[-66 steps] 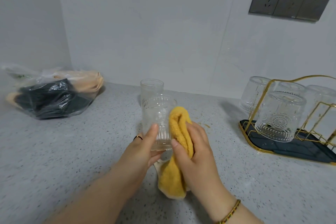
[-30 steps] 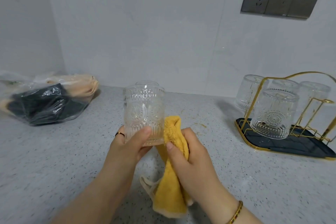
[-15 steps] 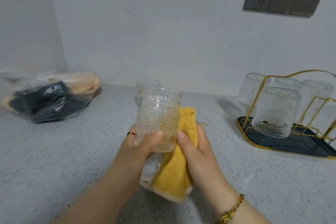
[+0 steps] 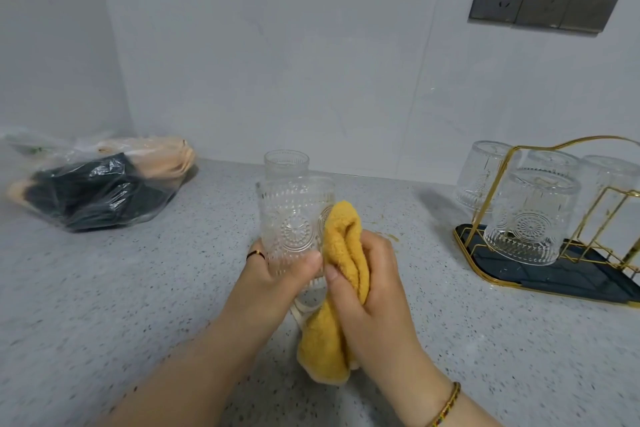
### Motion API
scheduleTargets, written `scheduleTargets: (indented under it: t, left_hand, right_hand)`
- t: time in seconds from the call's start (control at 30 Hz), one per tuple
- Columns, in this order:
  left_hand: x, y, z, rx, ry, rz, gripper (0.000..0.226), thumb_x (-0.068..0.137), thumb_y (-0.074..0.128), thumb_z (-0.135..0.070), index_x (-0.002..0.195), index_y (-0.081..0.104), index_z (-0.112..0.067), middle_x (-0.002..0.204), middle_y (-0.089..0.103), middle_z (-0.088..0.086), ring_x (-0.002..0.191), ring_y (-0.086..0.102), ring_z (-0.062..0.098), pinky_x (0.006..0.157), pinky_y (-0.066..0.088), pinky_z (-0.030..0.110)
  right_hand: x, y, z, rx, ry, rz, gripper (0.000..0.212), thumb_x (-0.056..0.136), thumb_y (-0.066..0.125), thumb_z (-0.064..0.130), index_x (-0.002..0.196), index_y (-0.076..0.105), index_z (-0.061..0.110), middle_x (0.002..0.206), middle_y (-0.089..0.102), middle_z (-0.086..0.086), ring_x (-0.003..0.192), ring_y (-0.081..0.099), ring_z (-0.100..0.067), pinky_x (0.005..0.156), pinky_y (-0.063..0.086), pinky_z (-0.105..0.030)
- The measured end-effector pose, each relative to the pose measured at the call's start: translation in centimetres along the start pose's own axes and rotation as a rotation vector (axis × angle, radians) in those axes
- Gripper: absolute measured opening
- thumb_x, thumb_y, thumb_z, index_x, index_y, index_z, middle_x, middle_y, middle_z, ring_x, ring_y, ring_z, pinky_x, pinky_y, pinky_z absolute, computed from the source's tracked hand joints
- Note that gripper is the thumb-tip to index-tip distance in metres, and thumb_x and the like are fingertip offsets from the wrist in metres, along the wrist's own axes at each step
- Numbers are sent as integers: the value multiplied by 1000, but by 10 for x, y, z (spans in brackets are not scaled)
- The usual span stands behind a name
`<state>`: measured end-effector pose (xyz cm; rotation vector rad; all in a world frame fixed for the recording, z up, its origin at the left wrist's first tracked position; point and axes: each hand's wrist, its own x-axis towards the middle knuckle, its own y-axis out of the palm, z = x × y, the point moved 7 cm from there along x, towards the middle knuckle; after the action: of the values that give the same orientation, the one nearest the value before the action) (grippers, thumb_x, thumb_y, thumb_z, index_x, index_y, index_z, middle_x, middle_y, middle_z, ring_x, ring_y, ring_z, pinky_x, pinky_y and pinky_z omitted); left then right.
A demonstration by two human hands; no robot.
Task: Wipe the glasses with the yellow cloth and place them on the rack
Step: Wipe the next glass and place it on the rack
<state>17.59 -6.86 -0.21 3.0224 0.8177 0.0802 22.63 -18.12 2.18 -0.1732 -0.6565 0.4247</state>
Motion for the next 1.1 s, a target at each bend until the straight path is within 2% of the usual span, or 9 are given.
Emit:
scheduleTargets:
  t: [0.17, 0.37, 0.53, 0.63, 0.7, 0.77, 0.93, 1.03, 1.1]
  left_hand:
    - [1, -3, 6, -52, -3, -12, 101, 32, 77, -66, 117, 59, -15, 108, 70, 3, 102, 66, 20, 94, 49, 46]
    - [2, 5, 4, -53, 4, 140, 54, 46, 69, -43, 94, 71, -18, 98, 74, 6, 95, 69, 22, 93, 50, 47]
    - [-3, 14, 5, -135, 13, 201, 59, 44, 71, -39, 99, 66, -18, 99, 74, 7, 96, 69, 24, 89, 51, 44]
    - [0, 9, 0, -198, 57, 179, 56, 52, 71, -35, 104, 65, -17, 102, 73, 4, 96, 69, 20, 84, 54, 36]
    - [3, 1, -1, -257, 38, 131, 49, 59, 68, -27, 105, 65, -12, 97, 74, 4, 93, 70, 18, 78, 57, 27]
    - [6, -3, -1, -216, 35, 126, 54, 59, 68, -29, 108, 64, -8, 100, 74, 6, 96, 69, 20, 82, 56, 29]
    - [0, 9, 5, -45, 11, 202, 58, 44, 69, -43, 98, 68, -21, 98, 74, 2, 94, 69, 19, 91, 52, 44]
    - [-3, 14, 6, -72, 3, 255, 61, 48, 68, -42, 104, 66, -18, 102, 73, 6, 99, 68, 24, 95, 49, 48]
    - [-3, 13, 5, -130, 4, 267, 65, 52, 66, -42, 111, 63, -15, 107, 71, 9, 101, 67, 26, 96, 47, 48]
  right_hand:
    - [-1, 5, 1, -40, -73, 28, 31, 72, 41, 46, 100, 43, 34, 105, 44, 11, 95, 42, 13, 78, 33, 0]
    - [0, -3, 10, -63, -112, -15, 28, 71, 44, 44, 99, 39, 40, 112, 44, 7, 99, 41, 16, 81, 33, 1]
    - [9, -21, 1, 174, 140, -48, 8, 83, 54, 36, 82, 50, 29, 79, 57, 4, 71, 56, -7, 66, 47, -24]
    - [6, -9, -5, 138, 217, 46, 11, 88, 52, 25, 81, 50, 16, 69, 52, 1, 59, 50, -6, 56, 42, -19]
    - [1, 0, -3, 70, 157, 82, 16, 85, 54, 34, 81, 50, 19, 65, 48, 8, 57, 46, -2, 53, 38, -13]
    - [-2, 3, 2, -55, 34, 55, 19, 76, 48, 48, 81, 48, 29, 73, 47, 12, 68, 47, -1, 60, 37, -11]
    - [2, -16, 18, -130, -158, -129, 27, 75, 45, 38, 100, 49, 30, 103, 49, -1, 91, 43, 11, 78, 35, -1]
    - [6, -21, 11, 67, -8, -116, 16, 72, 48, 47, 87, 48, 44, 87, 55, 13, 79, 52, 2, 70, 43, -10]
    - [6, -15, 2, 178, 143, -38, 6, 80, 56, 42, 81, 52, 37, 75, 58, 11, 68, 54, -2, 64, 46, -20]
